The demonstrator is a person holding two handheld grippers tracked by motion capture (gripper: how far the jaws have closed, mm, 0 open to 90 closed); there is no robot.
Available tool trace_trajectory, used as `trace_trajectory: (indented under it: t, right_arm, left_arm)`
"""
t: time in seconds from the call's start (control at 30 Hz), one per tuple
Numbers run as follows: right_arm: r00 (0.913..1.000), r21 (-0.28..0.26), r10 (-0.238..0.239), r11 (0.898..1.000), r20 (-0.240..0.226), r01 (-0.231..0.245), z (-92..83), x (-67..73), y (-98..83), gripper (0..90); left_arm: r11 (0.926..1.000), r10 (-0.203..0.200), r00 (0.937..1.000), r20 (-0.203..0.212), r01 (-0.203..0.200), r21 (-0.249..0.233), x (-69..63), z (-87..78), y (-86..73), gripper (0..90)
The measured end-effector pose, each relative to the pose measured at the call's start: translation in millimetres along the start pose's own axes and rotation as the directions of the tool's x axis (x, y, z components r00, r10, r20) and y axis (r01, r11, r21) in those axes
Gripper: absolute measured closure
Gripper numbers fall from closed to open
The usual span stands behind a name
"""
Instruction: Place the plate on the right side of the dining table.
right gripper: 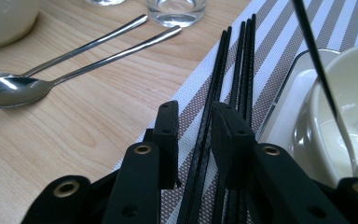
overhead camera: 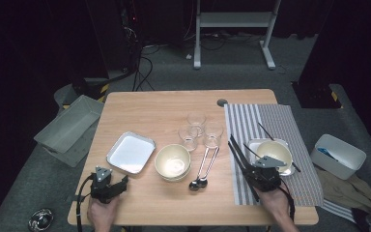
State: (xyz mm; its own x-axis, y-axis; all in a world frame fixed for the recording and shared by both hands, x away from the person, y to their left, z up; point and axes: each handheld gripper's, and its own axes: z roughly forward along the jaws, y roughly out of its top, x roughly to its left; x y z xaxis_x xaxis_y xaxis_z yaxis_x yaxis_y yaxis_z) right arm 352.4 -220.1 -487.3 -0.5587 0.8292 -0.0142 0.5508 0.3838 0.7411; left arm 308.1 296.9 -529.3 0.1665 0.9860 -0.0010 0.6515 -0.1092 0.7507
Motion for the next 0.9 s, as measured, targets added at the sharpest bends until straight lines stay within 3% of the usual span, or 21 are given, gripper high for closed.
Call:
trace_trajectory:
  t: [0.9]
  right_arm:
    - [0.9992,0.103,0.021,0.994,0.033,-0.024,29.7,-0.8,4.8,76.8]
  left_arm:
    - [1.0000,0.003,1.0000,-0.001,-0.003,0.001,-0.4,-0.1,0.0,29.2]
